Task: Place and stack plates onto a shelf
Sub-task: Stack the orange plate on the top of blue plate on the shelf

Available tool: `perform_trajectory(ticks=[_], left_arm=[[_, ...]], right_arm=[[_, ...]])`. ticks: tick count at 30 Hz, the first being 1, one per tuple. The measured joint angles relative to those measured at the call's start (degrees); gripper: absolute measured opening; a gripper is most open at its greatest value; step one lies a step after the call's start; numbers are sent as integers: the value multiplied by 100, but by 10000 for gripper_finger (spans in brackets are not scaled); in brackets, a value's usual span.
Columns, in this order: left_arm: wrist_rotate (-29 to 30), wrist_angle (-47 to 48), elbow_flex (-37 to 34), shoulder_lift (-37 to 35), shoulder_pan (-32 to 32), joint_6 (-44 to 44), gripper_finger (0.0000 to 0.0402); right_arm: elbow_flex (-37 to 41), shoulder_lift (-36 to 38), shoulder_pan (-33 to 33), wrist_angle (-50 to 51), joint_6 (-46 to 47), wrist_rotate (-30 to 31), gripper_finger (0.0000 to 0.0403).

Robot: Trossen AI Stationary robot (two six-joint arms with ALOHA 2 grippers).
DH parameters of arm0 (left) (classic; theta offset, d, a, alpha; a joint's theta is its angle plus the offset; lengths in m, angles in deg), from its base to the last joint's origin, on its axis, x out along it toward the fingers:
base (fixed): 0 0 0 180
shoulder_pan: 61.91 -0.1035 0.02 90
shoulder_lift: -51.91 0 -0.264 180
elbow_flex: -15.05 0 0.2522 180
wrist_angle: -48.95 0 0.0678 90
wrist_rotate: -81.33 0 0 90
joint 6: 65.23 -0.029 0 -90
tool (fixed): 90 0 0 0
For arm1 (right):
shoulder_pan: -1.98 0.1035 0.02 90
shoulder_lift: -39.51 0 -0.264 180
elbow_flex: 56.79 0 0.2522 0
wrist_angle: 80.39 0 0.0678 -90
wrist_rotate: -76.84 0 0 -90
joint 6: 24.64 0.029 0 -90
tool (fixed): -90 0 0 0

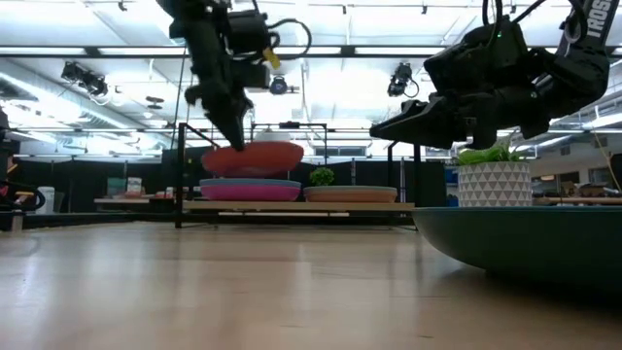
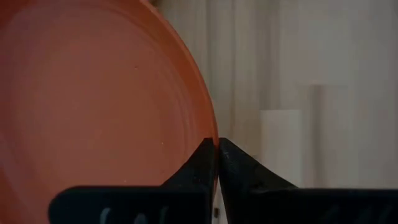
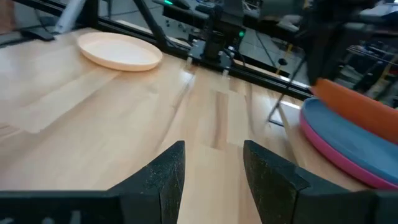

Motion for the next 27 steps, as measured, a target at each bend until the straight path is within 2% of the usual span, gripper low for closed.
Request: perform_trajectory(ticks=[3, 18, 27], left_arm=[[69, -162, -182, 2, 0, -78, 16], [263, -590, -725, 2, -48, -75, 20], [487, -984, -717, 2, -46, 25, 96]], right_arm=[[0, 0, -2, -1, -12, 175, 169], [0, 0, -1, -34, -204, 173, 169], [0, 2, -1, -34, -237, 164, 169]])
